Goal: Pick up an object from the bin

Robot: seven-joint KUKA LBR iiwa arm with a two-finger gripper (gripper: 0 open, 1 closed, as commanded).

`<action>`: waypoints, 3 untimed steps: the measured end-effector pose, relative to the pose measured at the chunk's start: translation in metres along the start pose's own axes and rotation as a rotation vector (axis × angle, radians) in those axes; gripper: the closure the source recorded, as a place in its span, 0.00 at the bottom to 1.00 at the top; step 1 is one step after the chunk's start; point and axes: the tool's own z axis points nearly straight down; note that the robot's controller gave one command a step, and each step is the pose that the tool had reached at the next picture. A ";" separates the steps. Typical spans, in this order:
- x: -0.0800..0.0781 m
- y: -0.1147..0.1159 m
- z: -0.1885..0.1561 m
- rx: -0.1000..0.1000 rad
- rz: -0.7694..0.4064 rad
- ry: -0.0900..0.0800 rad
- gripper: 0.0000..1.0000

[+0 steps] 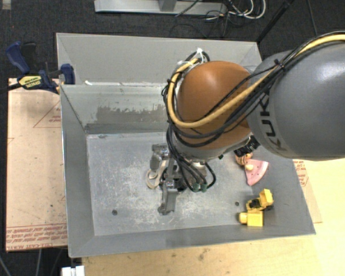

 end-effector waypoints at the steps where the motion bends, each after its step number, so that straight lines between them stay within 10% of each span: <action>1: -0.001 -0.001 -0.004 -0.002 0.004 -0.008 0.00; 3: -0.028 -0.062 0.066 0.000 0.038 -0.010 0.00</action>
Offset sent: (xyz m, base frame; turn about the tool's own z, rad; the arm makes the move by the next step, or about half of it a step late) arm 0.0261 -0.0569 -0.0400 0.0232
